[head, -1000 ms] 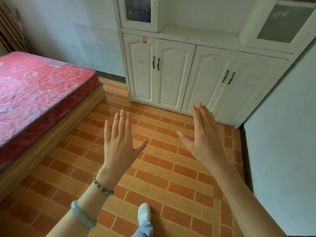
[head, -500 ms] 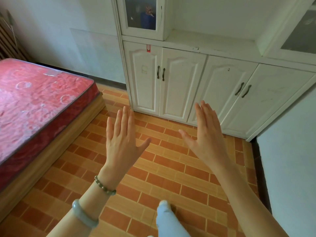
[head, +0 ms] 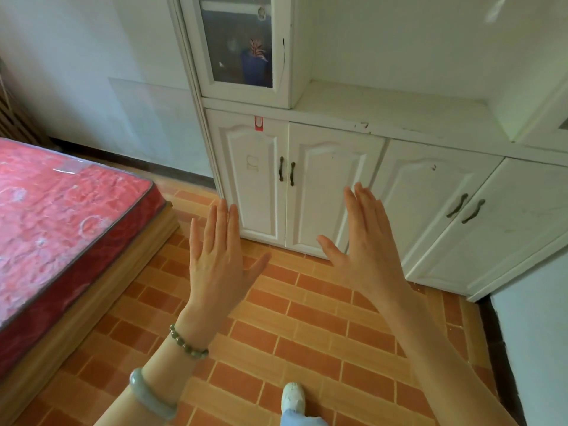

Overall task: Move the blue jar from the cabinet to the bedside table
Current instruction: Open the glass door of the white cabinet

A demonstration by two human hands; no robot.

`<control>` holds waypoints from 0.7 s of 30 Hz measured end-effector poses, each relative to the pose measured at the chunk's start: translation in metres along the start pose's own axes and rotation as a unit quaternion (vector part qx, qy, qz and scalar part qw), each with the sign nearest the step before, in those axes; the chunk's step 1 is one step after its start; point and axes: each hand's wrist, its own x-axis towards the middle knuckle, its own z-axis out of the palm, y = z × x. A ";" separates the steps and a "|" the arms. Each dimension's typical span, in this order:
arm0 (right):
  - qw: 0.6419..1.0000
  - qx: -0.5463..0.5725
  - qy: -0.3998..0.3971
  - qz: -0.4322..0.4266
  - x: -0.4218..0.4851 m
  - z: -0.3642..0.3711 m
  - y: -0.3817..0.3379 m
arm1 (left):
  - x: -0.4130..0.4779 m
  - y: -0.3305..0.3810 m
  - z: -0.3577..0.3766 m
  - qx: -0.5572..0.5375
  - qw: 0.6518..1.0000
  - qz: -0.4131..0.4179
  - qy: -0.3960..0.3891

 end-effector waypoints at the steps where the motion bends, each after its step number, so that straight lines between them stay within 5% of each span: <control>1: 1.000 -0.003 0.002 -0.004 0.013 0.004 0.004 | 0.013 0.001 0.005 -0.002 1.000 -0.001 0.000; 21: 0.999 -0.033 -0.017 -0.009 0.279 0.129 0.080 | 0.288 -0.036 0.141 -0.017 1.000 -0.004 -0.018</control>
